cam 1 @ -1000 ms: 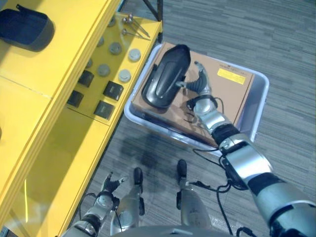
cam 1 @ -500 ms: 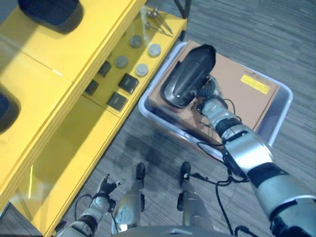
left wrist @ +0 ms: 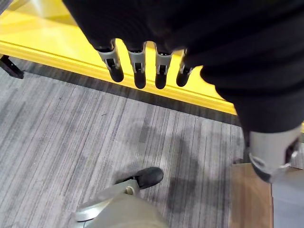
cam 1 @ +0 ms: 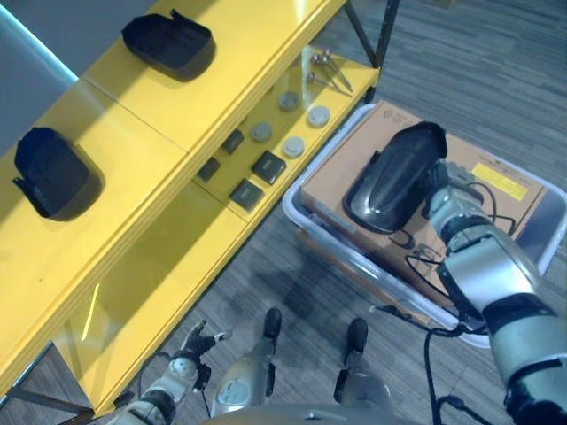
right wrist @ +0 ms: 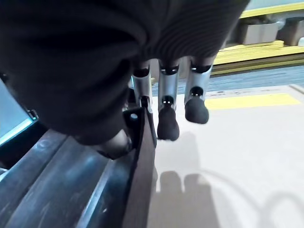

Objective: Move parts from the plastic box to the shelf.

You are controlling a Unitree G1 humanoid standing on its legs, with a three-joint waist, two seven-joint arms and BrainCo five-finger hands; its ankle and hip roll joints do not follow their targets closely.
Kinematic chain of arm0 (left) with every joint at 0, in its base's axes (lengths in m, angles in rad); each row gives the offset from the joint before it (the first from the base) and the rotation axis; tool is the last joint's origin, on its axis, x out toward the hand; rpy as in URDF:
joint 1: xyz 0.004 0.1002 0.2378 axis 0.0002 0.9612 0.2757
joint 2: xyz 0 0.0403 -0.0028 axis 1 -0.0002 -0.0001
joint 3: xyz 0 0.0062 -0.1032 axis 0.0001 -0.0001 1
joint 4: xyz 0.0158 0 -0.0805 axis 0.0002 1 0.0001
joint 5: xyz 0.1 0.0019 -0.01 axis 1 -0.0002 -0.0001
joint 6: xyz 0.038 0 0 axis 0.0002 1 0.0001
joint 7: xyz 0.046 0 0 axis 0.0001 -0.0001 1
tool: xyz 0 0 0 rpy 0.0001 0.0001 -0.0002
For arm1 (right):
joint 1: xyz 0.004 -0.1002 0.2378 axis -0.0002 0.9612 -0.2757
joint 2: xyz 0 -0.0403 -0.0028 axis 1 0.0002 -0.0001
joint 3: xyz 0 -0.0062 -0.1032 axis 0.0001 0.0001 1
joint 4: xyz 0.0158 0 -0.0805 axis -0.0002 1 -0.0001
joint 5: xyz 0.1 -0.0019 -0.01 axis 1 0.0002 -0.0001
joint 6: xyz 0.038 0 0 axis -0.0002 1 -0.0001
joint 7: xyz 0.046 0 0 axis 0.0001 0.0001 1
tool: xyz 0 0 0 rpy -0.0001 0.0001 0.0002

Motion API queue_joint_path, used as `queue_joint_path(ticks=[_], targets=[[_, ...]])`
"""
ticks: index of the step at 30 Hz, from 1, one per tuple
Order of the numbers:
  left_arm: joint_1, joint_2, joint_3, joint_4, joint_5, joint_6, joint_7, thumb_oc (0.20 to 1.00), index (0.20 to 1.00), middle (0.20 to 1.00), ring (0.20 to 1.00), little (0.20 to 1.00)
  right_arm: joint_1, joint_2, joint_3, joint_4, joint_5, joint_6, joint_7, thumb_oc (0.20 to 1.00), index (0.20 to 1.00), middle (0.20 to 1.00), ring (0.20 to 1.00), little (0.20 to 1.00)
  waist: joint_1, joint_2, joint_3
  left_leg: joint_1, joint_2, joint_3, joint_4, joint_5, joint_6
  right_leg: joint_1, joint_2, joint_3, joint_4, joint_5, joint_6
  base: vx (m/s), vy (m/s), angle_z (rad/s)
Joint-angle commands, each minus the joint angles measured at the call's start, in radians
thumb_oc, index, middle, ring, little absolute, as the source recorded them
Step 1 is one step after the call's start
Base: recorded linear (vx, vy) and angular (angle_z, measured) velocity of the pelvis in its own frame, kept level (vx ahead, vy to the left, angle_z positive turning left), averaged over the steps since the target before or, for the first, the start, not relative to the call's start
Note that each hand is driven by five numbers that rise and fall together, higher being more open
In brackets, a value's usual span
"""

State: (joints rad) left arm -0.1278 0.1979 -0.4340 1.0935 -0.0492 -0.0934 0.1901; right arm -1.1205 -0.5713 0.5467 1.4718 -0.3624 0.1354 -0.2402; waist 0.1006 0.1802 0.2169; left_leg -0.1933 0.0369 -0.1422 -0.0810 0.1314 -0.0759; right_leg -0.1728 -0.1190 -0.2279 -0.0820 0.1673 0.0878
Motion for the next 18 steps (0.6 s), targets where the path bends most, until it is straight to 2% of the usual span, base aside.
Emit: queue_joint_path(ticks=[1, 7, 8, 9, 10, 15, 16, 18], targets=[[-0.035, 0.032, -0.041, 0.016, 0.03, -0.013, -0.002, 1.0, 1.0, 1.0, 1.0, 1.0, -0.018, -0.061, 0.029, 0.005, 0.013, -0.029, -0.01, 0.2, 0.2, 0.2, 0.2, 0.2, -0.006, -0.07, -0.035, 0.014, -0.02, 0.042, -0.006, -0.048, -0.015, 0.088, -0.052, 0.121, -0.002, -0.106, 0.071, 0.0, 0.0, 0.0], [-0.055, 0.073, -0.021, -0.221, -0.001, -0.059, 0.008, 1.0, 1.0, 1.0, 1.0, 1.0, 0.105, -0.156, -0.027, -0.17, 0.031, -0.089, -0.079, 0.2, 0.2, 0.2, 0.2, 0.2, -0.055, -0.084, -0.045, 0.054, -0.007, 0.077, -0.006, -0.059, -0.017, 0.108, -0.048, 0.147, 0.007, -0.117, 0.067, -0.01, -0.008, -0.05], [-0.064, 0.095, -0.011, -0.326, -0.017, -0.073, 0.014, 1.0, 1.0, 1.0, 1.0, 1.0, 0.139, -0.159, -0.056, -0.204, 0.049, -0.103, -0.092, 0.2, 0.2, 0.2, 0.2, 0.2, -0.069, -0.086, -0.053, 0.07, -0.002, 0.092, -0.006, -0.064, -0.015, 0.114, -0.044, 0.156, 0.009, -0.122, 0.066, 0.0, -0.022, -0.16], [-0.063, 0.096, -0.011, -0.327, -0.017, -0.073, 0.013, 1.0, 1.0, 1.0, 1.0, 1.0, 0.141, -0.159, -0.057, -0.205, 0.049, -0.103, -0.092, 0.2, 0.2, 0.2, 0.2, 0.2, -0.068, -0.087, -0.052, 0.071, -0.002, 0.093, -0.006, -0.064, -0.015, 0.115, -0.044, 0.157, 0.009, -0.122, 0.066, 0.01, -0.052, -0.27], [-0.075, 0.123, 0.011, -0.428, -0.044, -0.085, 0.02, 1.0, 1.0, 1.0, 1.0, 1.0, 0.173, -0.162, -0.068, -0.242, 0.052, -0.11, -0.097, 0.2, 0.2, 0.2, 0.2, 0.2, -0.08, -0.094, -0.063, 0.088, 0.007, 0.11, -0.006, -0.068, -0.016, 0.121, -0.04, 0.168, 0.011, -0.127, 0.064, 0.01, -0.036, -0.4], [-0.087, 0.15, 0.028, -0.552, -0.078, -0.096, 0.016, 1.0, 1.0, 1.0, 1.0, 1.0, 0.208, -0.152, -0.071, -0.307, 0.037, -0.116, -0.097, 0.2, 0.2, 0.2, 0.2, 0.2, -0.099, -0.102, -0.074, 0.115, 0.021, 0.137, -0.006, -0.073, -0.018, 0.129, -0.03, 0.189, 0.014, -0.134, 0.059, 0.0, -0.046, -0.31], [-0.103, 0.167, 0.044, -0.648, -0.104, -0.104, 0.012, 1.0, 1.0, 1.0, 1.0, 1.0, 0.231, -0.148, -0.062, -0.338, 0.008, -0.118, -0.096, 0.2, 0.2, 0.2, 0.2, 0.2, -0.109, -0.104, -0.083, 0.132, 0.029, 0.151, -0.006, -0.075, -0.021, 0.136, -0.021, 0.199, 0.015, -0.139, 0.056, 0.01, -0.062, -0.3], [-0.122, 0.18, 0.052, -0.729, -0.133, -0.108, 0.007, 1.0, 1.0, 1.0, 1.0, 1.0, 0.253, -0.146, -0.056, -0.381, -0.015, -0.12, -0.092, 0.2, 0.2, 0.2, 0.2, 0.2, -0.12, -0.109, -0.092, 0.15, 0.039, 0.165, -0.006, -0.079, -0.022, 0.145, -0.013, 0.21, 0.016, -0.144, 0.053, 0.02, -0.078, -0.3]])
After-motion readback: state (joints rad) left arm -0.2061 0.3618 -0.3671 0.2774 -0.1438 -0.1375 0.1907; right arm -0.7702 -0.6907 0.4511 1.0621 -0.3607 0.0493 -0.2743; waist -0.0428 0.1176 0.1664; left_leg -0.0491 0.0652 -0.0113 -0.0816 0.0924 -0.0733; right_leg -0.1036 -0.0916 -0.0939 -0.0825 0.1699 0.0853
